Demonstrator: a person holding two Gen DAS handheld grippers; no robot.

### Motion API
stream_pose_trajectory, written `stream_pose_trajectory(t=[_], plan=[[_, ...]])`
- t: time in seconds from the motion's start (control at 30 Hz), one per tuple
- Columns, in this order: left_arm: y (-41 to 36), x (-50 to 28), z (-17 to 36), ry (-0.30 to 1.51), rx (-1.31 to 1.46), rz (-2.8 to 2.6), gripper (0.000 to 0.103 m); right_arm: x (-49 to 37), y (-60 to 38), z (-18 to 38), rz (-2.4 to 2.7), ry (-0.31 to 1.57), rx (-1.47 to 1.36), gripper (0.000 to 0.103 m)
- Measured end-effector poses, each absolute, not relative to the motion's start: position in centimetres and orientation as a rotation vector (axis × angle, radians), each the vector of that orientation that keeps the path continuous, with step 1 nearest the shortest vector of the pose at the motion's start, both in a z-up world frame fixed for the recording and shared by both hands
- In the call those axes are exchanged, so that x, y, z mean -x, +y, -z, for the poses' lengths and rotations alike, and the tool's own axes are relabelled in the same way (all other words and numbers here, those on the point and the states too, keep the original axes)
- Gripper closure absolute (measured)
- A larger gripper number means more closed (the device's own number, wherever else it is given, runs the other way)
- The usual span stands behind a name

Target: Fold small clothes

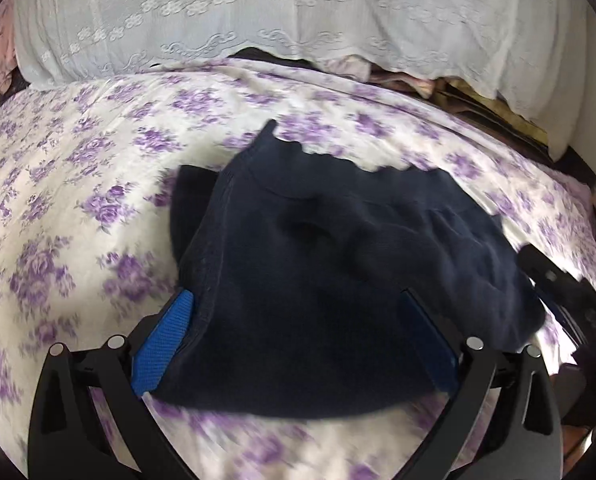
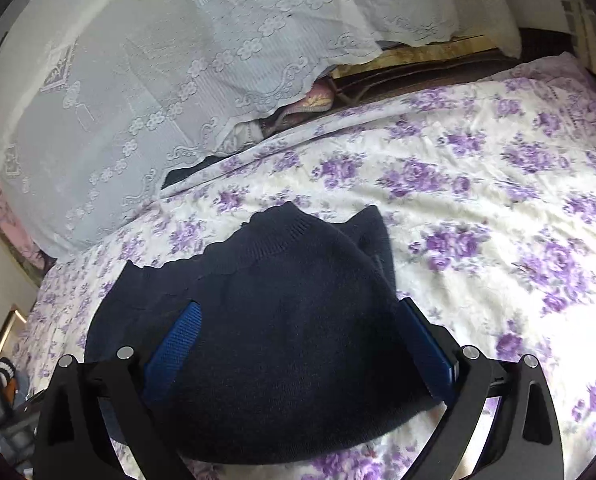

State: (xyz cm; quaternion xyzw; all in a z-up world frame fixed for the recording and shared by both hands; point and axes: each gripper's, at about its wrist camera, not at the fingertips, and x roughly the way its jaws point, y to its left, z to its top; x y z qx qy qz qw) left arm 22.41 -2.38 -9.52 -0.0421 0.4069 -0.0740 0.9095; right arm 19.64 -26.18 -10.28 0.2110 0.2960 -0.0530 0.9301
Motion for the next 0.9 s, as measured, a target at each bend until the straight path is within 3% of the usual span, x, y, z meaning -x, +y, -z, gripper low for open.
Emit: stream_pose_trajectory(t=[0.27,0.43,0.73,0.9], plan=[[-3.9,-19.5,10.3,0.927,0.297,0.210,0.005,-14.8,-25.3,10.0,0.204,0.598,-0.480,0.005],[-3.0,-17.8,9.4,0.867,0.248,0.079,0.005,-11.6,-24.4,10.1,0.244,0.582,-0.436,0.004],[-2.8,-16.8,11.1,1.025,0.704,0.258,0.005,-8.1,-24.3,10.7,0.126,0.464,-0.726,0.004],[-4.2,-16.4,11.3,1.004,0.752,0.233,0.005,-8.0,-24.5,10.8,0.126,0.464,-0.723,0.004]])
